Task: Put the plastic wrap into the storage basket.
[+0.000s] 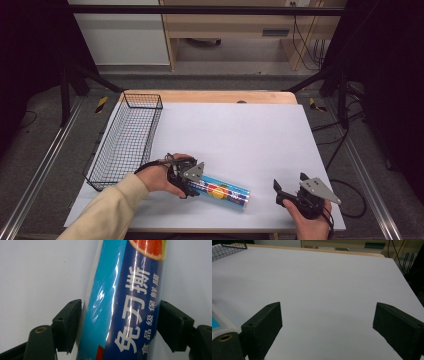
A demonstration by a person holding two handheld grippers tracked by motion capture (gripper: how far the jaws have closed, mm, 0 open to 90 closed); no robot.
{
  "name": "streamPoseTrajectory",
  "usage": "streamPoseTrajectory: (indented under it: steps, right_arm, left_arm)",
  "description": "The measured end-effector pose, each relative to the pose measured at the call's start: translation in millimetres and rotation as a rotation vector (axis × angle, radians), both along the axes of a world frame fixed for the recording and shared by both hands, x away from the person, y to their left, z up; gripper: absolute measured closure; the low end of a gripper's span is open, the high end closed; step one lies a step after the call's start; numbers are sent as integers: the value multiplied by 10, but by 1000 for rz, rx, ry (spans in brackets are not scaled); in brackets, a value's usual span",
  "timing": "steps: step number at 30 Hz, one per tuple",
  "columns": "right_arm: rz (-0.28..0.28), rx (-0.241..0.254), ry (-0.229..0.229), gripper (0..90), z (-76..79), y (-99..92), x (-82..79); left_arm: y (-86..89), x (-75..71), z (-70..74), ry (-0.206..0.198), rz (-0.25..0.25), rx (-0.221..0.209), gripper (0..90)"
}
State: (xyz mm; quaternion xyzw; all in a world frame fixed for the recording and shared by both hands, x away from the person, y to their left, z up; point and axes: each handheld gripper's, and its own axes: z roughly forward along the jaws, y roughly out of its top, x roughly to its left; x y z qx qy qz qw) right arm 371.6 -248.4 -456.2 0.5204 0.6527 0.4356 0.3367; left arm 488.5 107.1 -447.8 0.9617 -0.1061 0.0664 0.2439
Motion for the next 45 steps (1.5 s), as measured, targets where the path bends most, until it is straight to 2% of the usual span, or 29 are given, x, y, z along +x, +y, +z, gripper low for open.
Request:
streamPoseTrajectory:
  steps: [24, 31, 45]
  right_arm:
    - [7, 2, 5, 94, 1, 5, 1]
    - [11, 4, 5, 94, 2, 10, 0]
    - [6, 5, 4, 98, 5, 8, -3]
  left_arm:
    - [-12, 51, -13, 18, -7, 2, 259]
    - [-36, 87, -28, 41, 2, 10, 258]
    - [-80, 82, -39, 31, 31, 34, 249]
